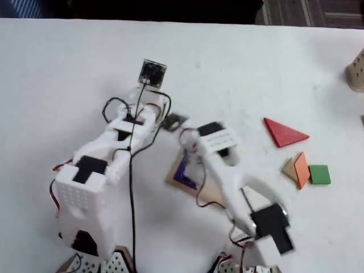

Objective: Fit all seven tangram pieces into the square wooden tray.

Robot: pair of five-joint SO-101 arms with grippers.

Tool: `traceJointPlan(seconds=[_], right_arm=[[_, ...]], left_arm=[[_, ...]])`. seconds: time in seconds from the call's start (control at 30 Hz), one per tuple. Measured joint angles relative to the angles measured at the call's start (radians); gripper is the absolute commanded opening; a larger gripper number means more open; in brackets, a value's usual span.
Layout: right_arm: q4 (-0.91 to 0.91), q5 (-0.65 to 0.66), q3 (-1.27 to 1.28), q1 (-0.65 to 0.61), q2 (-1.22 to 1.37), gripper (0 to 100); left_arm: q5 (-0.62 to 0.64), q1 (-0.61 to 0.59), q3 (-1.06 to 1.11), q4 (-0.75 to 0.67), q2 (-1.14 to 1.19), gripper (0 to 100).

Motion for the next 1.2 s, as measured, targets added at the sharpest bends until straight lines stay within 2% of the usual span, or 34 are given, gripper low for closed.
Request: traceJointPlan(seconds=[0.1,0.23,0.33,0.47,0.67,0.73,0.87,0.93,1.13,1.2], right_arm=[[0.0,0.0,0.006,0.15,-0.086,4.3],[-0.018,0.0,0.028,0.301,-0.094,20.2],[-0.018,0.023,0.035,0.296,-0.048,25.5],[-0.023,0.091,0.041,0.258,0.017,25.5],[-0.083,0.21,0.041,0.264,0.075,24.7],[-0.101,0.245,0.04,0.264,0.106,20.0],[-0.117,0.258,0.025,0.269,0.124,4.6],[-0.13,0.258,-0.002,0.272,0.129,1.5],[-0.133,0.267,-0.017,0.264,0.158,17.0],[-0.135,0.27,-0.018,0.256,0.158,19.3]], left_arm=[[0.0,0.0,0.0,0.0,0.0,2],[0.0,0.003,0.0,0.0,0.0,2],[0.0,0.002,0.0,0.0,0.0,2],[0.0,0.002,0.0,0.0,0.0,2],[0.0,0.002,0.0,0.0,0.0,2],[0.0,0.002,0.0,0.0,0.0,2],[0.0,0.002,0.0,0.0,0.0,2],[0.0,0.002,0.0,0.0,0.0,2],[0.0,-0.002,0.0,0.0,0.0,2],[0.0,-0.003,0.0,0.0,0.0,2]])
